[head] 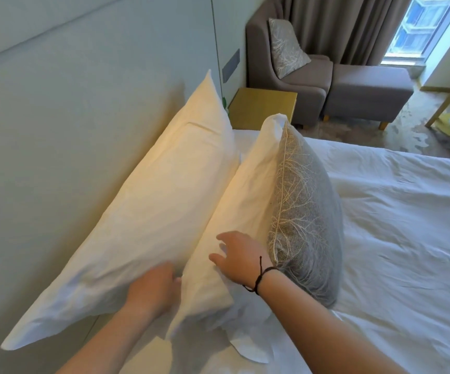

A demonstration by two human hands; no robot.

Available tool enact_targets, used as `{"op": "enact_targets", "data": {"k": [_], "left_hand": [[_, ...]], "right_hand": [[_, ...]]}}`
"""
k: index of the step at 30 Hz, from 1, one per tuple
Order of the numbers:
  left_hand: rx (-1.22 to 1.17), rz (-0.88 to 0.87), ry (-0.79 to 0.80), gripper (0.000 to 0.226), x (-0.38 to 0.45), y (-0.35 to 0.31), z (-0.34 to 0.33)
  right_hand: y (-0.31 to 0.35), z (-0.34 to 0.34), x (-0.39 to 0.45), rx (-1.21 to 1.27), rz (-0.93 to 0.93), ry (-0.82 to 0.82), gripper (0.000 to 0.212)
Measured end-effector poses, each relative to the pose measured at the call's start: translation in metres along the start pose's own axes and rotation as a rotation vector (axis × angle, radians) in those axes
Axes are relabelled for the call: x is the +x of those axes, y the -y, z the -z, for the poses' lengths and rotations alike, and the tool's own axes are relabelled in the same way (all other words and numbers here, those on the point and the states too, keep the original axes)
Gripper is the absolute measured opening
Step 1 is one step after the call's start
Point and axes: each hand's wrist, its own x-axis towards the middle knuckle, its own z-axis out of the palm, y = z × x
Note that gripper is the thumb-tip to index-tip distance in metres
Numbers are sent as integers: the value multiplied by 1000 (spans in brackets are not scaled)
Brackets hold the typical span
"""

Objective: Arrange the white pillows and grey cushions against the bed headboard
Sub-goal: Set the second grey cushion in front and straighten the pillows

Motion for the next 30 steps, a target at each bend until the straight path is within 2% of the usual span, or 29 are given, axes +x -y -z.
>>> {"op": "enact_targets", "data": {"k": [2,4,6,8,10,16,19,24,28,30], "left_hand": [[-30,-67,27,22,16,-18,14],[-146,-98,47,19,35,-40,27],[-256,-124,57,21,61,-63,39],[-328,-151,81,27,92,-88,50],[-394,-160,128,34,126,-113,58],[-580,-77,246,55,231,-182,66],[-751,-33,293,46,283,-215,60],[-860,17,132,34,344,-254,52],[-510,-47,-113,48,372,-261,78],[-401,-42,-230,44,381,-246,101]], "right_hand": [[-7,32,21,-69,69,-228,54],[-28,60,40,-156,-6,-349,57],[-60,79,56,-133,-228,-327,67],[-91,88,63,11,-456,-240,77],[-111,84,65,100,-577,-181,85],[-125,60,67,190,-576,-260,87],[-133,55,69,223,-561,-260,87],[-158,64,72,294,-519,-205,89],[-166,70,69,354,-478,-181,90],[-165,71,65,369,-463,-167,89]]}}
